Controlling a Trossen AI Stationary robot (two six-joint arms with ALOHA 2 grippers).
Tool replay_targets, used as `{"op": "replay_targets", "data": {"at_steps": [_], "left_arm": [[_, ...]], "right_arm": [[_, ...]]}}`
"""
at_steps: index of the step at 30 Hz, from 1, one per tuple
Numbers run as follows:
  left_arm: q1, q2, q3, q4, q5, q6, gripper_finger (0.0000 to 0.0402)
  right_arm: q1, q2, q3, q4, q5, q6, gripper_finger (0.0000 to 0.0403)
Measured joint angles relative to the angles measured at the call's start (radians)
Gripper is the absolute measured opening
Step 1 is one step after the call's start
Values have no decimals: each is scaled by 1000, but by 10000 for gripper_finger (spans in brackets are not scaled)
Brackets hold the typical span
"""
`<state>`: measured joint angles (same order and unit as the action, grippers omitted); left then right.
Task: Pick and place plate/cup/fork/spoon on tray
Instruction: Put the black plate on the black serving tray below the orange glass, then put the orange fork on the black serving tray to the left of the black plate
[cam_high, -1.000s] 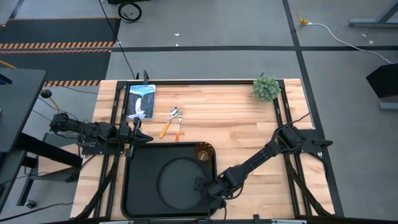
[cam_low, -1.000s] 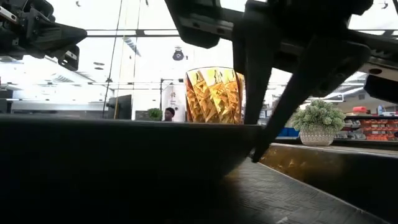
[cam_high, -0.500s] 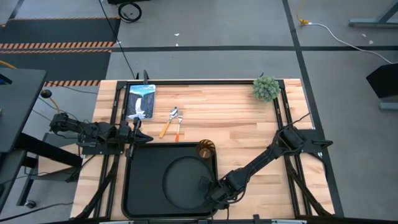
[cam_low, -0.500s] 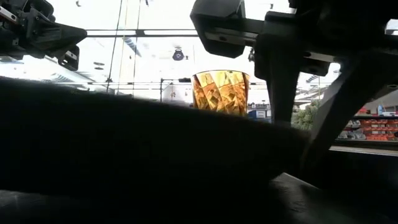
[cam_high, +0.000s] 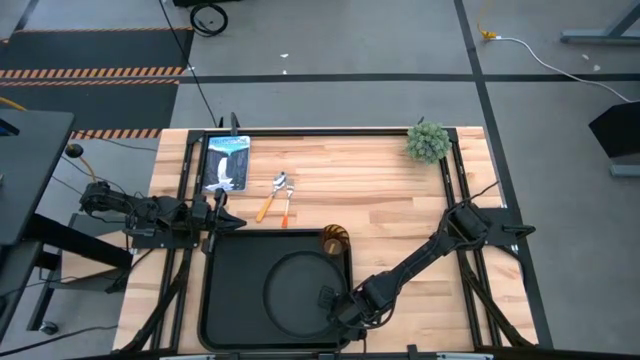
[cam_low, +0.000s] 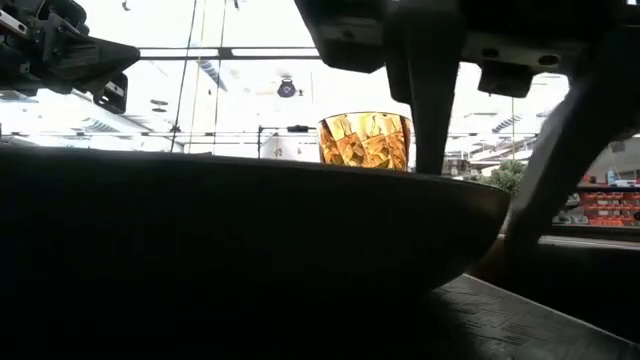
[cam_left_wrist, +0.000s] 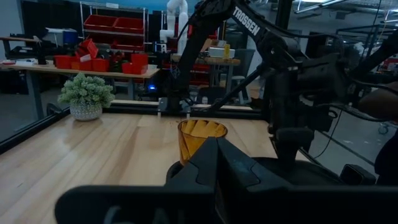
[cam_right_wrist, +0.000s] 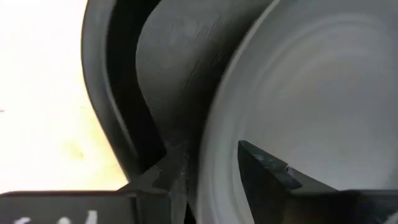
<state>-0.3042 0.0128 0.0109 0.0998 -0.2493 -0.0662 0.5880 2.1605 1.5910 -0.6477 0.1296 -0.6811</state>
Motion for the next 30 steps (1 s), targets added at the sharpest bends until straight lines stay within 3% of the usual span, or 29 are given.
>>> {"op": "replay_targets", "data": {"at_steps": [5,10,14,20,30], "left_arm": [[0,0,0,0,0,0,9],[0,0,0,0,0,0,9],[0,0,0,0,0,0,9],[0,0,0,0,0,0,9],[0,0,0,0,0,0,9]], "right_arm": [[4,0,44,-63,0,28,140],[14,0,104,-149,-64,82,140],[18,-1,145,-129,-55,87,139],[4,-2,101,1,30,60,139],[-13,-2,18,38,-23,52,138]]}}
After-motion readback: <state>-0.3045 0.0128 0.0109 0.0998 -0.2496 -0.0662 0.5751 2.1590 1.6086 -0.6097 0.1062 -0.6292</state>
